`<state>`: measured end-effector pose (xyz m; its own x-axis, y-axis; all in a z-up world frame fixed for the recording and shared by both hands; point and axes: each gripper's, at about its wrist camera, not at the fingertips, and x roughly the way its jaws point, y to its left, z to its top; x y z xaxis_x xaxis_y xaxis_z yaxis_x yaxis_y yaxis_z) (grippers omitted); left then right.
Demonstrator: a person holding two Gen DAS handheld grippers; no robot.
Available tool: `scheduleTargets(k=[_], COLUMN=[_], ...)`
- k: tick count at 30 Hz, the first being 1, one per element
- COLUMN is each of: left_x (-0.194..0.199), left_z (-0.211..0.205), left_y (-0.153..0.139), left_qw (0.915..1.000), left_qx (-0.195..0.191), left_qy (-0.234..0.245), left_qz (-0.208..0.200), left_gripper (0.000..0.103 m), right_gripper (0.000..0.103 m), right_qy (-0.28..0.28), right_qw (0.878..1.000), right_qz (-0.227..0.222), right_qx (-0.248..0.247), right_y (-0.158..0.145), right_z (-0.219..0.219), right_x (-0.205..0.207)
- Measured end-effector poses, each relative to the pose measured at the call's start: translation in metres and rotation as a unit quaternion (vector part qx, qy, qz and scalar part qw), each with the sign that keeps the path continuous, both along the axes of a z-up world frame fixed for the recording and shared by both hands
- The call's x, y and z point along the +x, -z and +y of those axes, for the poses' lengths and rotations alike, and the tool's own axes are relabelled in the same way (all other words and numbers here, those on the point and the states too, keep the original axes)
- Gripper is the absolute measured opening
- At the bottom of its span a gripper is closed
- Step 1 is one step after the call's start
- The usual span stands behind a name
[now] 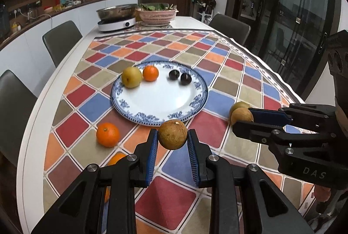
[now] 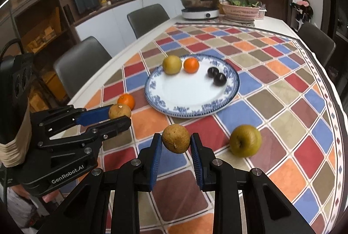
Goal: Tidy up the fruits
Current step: 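Grasp a small brown fruit with the left tool while the right tool grasps another, then carry both brown fruits onto the plate and open both tools to release them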
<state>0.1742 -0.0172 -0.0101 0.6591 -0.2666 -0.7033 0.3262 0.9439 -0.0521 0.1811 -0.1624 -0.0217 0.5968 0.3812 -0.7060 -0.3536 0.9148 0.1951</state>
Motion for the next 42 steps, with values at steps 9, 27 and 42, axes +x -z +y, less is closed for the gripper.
scheduleTargets(k=[9,27,42], left_x=[0.009,0.068,0.129], left_z=[-0.001,0.002,0.013], left_y=[-0.020,-0.032,-0.016], left_qw=[0.9998,0.9993,0.9994], left_qx=[-0.004,-0.031,-0.020], left_qy=[-0.004,-0.018,-0.021], left_qz=[-0.021,-0.013,0.018], left_gripper=[0.028,0.028,0.028], right_gripper=[0.028,0.028,0.028], right_qy=[-0.008,-0.023,-0.039], right_qw=[0.999,0.998,0.999], right_qz=[-0.033,-0.052,-0.004], right_qx=[0.004,0.005,-0.006], right_y=[-0.023,-0.043,-0.026], right_z=[-0.002,-0.001,0.012], right_x=[0.010,0.069,0.134])
